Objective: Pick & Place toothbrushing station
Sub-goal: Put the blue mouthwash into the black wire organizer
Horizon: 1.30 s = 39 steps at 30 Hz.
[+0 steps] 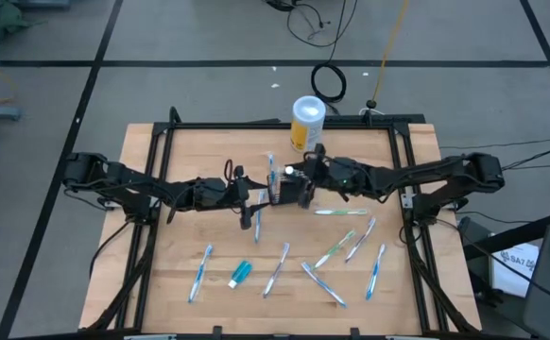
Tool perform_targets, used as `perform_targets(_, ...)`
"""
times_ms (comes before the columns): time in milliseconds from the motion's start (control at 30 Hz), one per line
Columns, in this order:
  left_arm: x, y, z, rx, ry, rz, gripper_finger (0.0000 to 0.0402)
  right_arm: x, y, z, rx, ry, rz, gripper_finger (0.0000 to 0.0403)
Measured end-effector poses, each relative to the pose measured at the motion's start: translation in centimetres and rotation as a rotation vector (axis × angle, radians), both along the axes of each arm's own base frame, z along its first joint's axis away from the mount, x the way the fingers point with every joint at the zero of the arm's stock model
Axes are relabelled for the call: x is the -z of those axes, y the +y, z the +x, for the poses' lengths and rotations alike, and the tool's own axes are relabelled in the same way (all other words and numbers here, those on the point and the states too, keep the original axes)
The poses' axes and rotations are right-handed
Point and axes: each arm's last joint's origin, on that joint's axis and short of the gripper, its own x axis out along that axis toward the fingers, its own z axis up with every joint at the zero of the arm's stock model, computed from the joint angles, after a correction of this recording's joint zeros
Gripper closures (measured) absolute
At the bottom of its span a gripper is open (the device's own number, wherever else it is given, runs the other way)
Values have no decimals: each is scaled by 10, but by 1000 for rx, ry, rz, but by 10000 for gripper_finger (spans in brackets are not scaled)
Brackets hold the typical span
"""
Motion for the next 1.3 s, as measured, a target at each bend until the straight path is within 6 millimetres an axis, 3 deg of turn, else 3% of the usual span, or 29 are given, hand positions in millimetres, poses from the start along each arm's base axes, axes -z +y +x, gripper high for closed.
perform_targets(200,0,0,0,1,0,0,153,38,-17,-6,98,-79,103,307)
perform_targets(400,0,1,0,4,2,19,153,55,-19,-5,132,-79,156,307)
perform_targets(767,-3,0,1,5,-25,24,153,71,-11,1,275,-62,162,307)
perform_targets(867,-3,0,1,4,-26,21,153,83,-11,2,311,-12,159,307)
perform_targets(1133,-3,0,1,4,-26,21,153,103,-9,13,310,-15,157,306)
perform_targets(1300,-3,0,1,4,-24,21,153,101,-8,14,273,-21,154,301)
